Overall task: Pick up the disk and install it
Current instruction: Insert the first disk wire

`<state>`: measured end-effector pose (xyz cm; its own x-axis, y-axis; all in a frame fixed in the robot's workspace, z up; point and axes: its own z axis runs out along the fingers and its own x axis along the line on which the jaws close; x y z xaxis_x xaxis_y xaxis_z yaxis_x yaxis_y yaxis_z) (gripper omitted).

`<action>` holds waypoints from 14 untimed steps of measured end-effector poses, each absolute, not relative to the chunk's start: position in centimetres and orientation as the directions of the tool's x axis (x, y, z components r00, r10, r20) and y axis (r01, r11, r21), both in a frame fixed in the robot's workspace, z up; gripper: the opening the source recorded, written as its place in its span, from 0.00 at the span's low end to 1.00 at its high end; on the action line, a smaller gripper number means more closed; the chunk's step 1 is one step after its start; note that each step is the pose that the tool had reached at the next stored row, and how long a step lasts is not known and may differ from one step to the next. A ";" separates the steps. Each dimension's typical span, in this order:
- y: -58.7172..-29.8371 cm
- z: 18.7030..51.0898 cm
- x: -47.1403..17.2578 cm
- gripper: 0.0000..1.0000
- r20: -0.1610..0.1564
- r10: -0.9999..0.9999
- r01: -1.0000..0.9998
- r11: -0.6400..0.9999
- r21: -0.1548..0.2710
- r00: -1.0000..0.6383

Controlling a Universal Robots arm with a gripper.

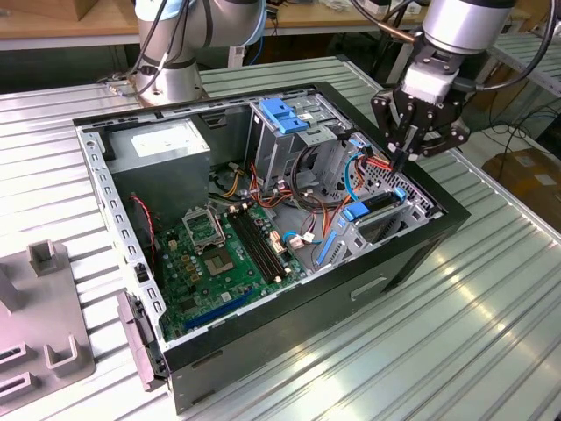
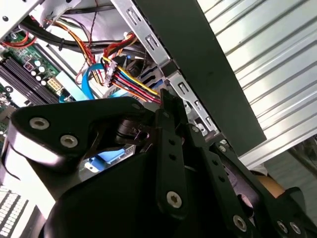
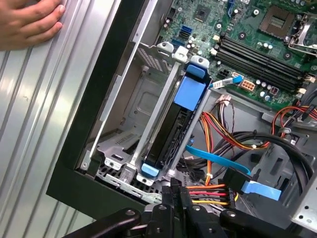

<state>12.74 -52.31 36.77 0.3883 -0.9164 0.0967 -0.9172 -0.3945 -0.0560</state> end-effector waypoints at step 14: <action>-52.3 36.7 12.2 0.16 0.097 -0.966 -0.968 -0.246 -0.056 0.240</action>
